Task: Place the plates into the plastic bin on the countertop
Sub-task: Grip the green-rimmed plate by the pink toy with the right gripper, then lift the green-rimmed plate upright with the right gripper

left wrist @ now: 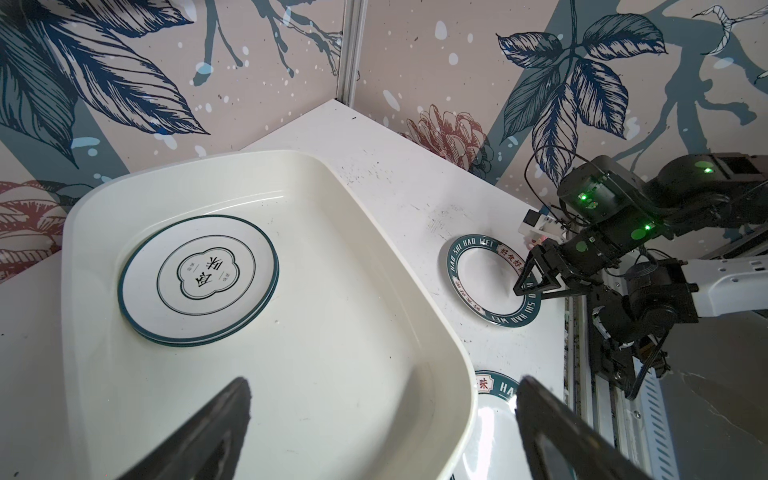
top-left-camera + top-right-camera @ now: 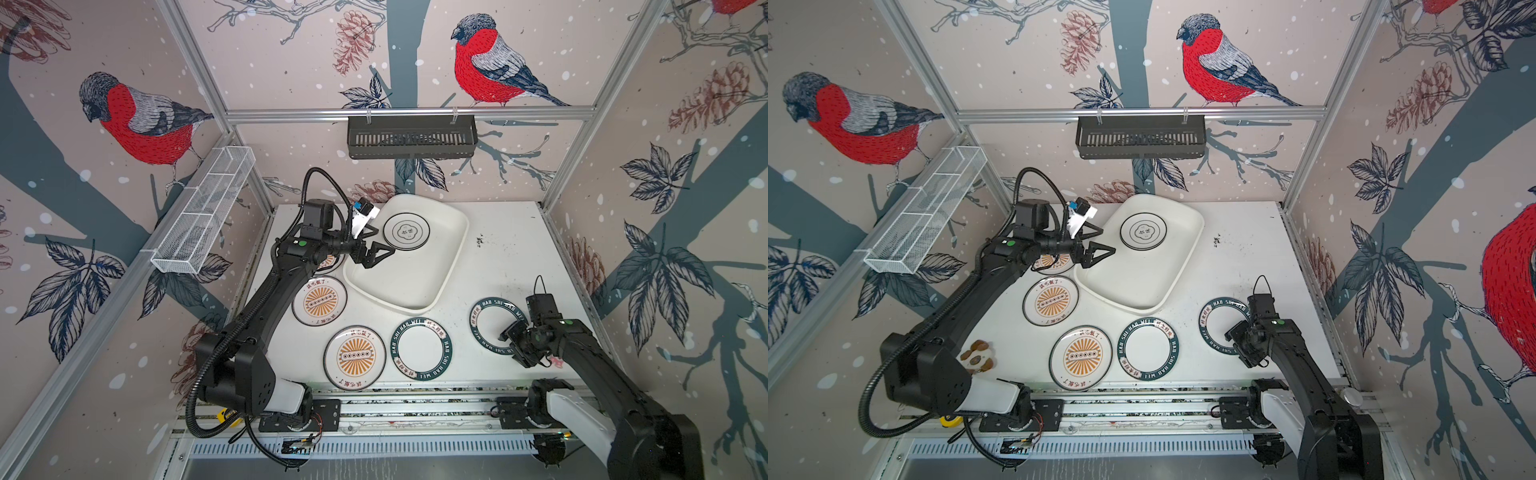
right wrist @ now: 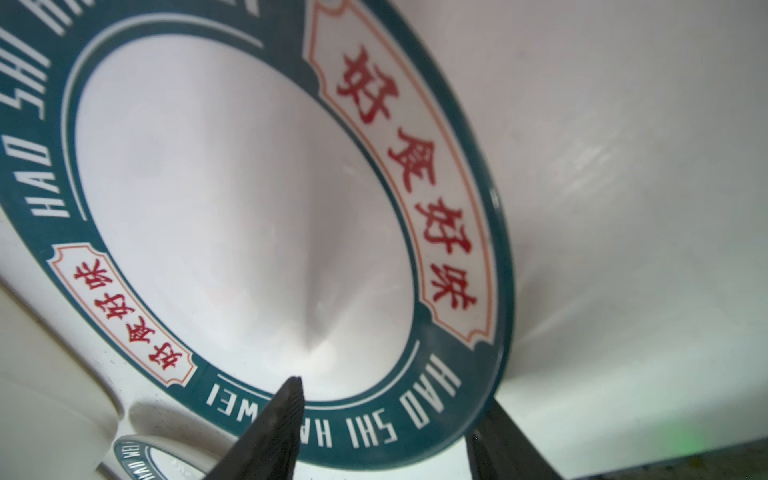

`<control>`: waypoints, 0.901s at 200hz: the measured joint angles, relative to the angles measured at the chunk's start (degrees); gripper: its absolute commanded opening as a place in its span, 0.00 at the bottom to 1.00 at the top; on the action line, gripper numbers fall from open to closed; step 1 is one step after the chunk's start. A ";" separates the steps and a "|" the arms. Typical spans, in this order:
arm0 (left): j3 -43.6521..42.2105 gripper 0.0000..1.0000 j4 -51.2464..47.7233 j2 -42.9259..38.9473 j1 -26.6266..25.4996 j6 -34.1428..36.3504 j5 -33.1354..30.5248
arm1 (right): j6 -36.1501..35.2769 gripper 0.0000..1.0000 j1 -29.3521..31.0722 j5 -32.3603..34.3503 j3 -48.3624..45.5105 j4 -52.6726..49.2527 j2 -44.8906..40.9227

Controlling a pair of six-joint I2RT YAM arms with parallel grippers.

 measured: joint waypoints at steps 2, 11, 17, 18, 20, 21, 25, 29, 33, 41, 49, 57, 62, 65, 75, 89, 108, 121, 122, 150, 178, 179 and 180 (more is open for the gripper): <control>-0.04 0.98 0.00 0.00 0.00 0.00 0.00 | 0.07 0.59 0.00 -0.11 -0.13 0.22 -0.11; -0.15 0.98 0.11 0.00 0.00 0.00 -0.02 | 0.20 0.58 0.00 -0.52 -0.66 1.29 -0.52; -0.22 0.98 0.24 -0.02 0.00 0.00 -0.02 | 0.28 0.58 0.00 -0.61 -0.90 1.84 -0.79; -0.22 0.98 0.26 -0.02 0.00 0.00 -0.02 | 0.28 0.58 0.00 -0.63 -0.98 2.01 -0.92; -0.26 0.98 0.37 -0.02 0.00 0.00 -0.04 | 0.31 0.57 0.00 -0.66 -1.07 2.19 -1.01; -0.26 0.98 0.39 -0.02 0.00 0.00 -0.04 | 0.33 0.57 0.00 -0.70 -1.11 2.34 -1.07; -0.28 0.98 0.44 -0.07 0.00 0.00 -0.07 | 0.46 0.57 -0.02 -0.83 -1.40 2.93 -1.44; -0.37 0.98 0.55 -0.13 0.00 -0.04 -0.07 | 0.50 0.56 -0.04 -0.96 -1.64 3.34 -1.79; -0.44 0.98 0.57 -0.17 0.00 -0.04 -0.09 | 0.59 0.56 -0.04 -1.05 -1.84 3.82 -2.10; -0.55 0.98 0.72 -0.24 0.00 -0.11 -0.11 | 1.42 0.56 -0.04 -1.18 -2.27 4.81 -2.71; -0.61 0.98 0.83 -0.26 0.00 -0.13 -0.17 | 1.42 0.55 -0.04 -1.44 -2.80 5.97 -3.26; -0.79 0.98 0.87 -0.28 0.00 -0.13 -0.26 | 1.44 0.54 -0.04 -1.64 -3.34 7.04 -3.63; -0.90 0.98 0.83 -0.31 0.00 -0.15 -0.31 | 1.55 0.54 -0.04 -1.66 -3.76 7.67 -3.89; -0.96 0.98 0.87 -0.33 0.00 -0.15 -0.33 | 1.57 0.53 -0.07 -1.73 -3.98 8.04 -4.02; -1.25 0.98 0.94 -0.39 0.00 -0.15 -0.44 | 1.64 0.52 -0.11 -2.03 -4.92 10.01 -4.70; -1.49 0.98 0.92 -0.44 -0.02 -0.15 -0.61 | 1.81 0.51 -0.13 -2.47 -6.16 12.59 -5.40; -1.73 0.98 1.09 -0.55 -0.04 -0.17 -1.09 | 2.97 0.49 -0.15 -2.84 -8.02 16.39 -6.67; -1.88 0.98 1.22 -0.61 -0.04 -0.37 -1.49 | 3.04 0.47 -0.17 -3.10 -9.38 18.86 -7.61; -1.90 0.98 1.22 -0.61 -0.04 -0.37 -1.51 | 3.06 0.47 -0.17 -3.15 -9.53 19.19 -7.72; -2.21 0.98 1.73 -0.59 -0.04 -0.55 -1.75 | 4.42 0.42 -0.31 -3.63 -12.92 24.76 -10.14; -2.40 0.98 2.56 -0.28 -0.15 -1.44 -1.97 | 4.70 0.37 -0.52 -3.74 -15.80 28.65 -12.72; -2.40 0.98 2.56 -0.26 -0.15 -1.46 -1.97 | 4.72 0.37 -0.52 -3.74 -15.93 28.81 -12.87; -2.40 0.98 2.54 -0.26 -0.15 -1.49 -1.99 | 4.72 0.37 -0.52 -3.74 -16.00 28.92 -12.94</control>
